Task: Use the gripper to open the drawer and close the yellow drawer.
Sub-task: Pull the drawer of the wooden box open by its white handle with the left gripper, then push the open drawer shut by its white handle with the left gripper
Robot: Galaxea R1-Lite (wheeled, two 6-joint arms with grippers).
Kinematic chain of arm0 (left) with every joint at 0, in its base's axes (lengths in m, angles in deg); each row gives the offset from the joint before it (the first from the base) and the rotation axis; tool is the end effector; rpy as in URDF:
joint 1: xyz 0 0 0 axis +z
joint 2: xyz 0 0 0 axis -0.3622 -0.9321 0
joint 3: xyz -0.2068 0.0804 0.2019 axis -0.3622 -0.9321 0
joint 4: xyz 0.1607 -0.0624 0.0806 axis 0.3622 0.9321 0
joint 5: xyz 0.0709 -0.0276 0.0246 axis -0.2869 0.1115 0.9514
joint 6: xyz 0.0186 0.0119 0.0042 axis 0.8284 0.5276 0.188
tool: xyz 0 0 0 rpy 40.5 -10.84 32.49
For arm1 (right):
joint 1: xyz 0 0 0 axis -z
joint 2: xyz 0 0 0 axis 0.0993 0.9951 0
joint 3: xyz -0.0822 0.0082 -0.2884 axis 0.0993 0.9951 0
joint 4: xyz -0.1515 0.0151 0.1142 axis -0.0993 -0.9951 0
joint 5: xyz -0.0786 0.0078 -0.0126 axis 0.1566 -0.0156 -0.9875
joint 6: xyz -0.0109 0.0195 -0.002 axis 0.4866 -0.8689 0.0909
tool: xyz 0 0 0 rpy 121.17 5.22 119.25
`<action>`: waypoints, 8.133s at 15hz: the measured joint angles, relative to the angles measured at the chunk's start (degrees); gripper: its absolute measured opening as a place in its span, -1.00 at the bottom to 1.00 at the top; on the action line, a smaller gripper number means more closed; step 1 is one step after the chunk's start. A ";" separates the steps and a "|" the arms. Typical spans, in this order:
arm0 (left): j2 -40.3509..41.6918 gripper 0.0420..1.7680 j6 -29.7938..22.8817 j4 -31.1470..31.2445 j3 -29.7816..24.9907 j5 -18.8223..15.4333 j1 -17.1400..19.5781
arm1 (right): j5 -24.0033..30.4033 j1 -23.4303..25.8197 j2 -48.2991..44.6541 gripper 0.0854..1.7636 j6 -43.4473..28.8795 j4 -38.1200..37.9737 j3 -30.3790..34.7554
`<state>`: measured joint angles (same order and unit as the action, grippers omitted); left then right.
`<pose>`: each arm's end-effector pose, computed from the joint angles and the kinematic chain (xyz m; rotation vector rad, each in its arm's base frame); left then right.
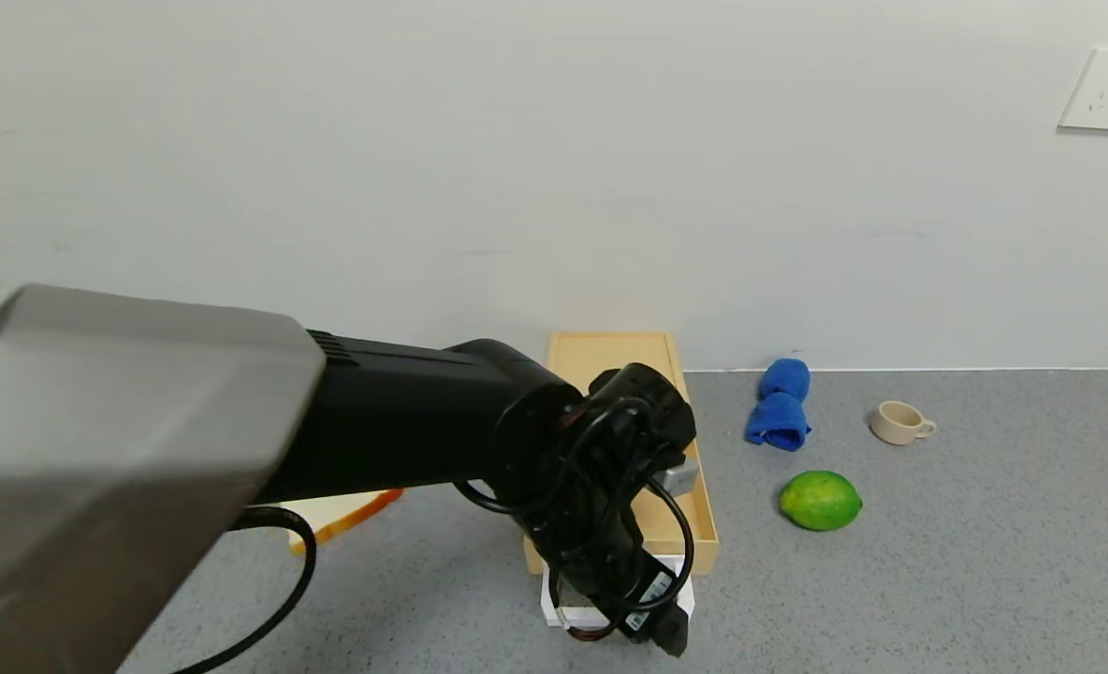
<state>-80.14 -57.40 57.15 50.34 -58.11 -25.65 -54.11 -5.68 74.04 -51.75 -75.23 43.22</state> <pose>0.2630 -0.2841 0.1419 0.4002 1.1797 -0.7747 -0.0265 0.0002 0.0770 0.0061 0.0599 0.0100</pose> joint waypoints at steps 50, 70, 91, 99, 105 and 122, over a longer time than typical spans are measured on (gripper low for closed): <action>15.25 0.94 -33.99 3.58 5.40 17.21 3.23 | 0.00 0.00 0.00 0.94 0.00 0.00 -0.02; 4.94 0.94 -51.68 -23.76 -19.24 36.62 -11.19 | 0.00 0.00 0.00 0.94 -0.02 0.00 0.00; -0.55 0.94 -45.70 -28.86 -18.74 36.79 -10.41 | 0.00 0.00 0.00 0.94 0.00 0.02 0.00; -2.30 0.94 -44.73 -28.75 -16.87 36.90 -8.92 | 0.00 0.00 0.00 0.94 0.00 0.00 -0.02; -3.06 0.94 -43.52 -28.78 -15.74 38.36 -8.27 | 0.00 0.00 0.00 0.94 -0.02 0.00 0.00; -4.46 0.94 -39.52 -28.96 -11.14 38.47 -4.52 | 0.00 0.00 0.00 0.94 0.00 -0.02 -0.02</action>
<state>-84.60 -96.93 28.18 39.19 -19.63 -30.17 -54.11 -5.68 74.04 -51.75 -75.25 43.19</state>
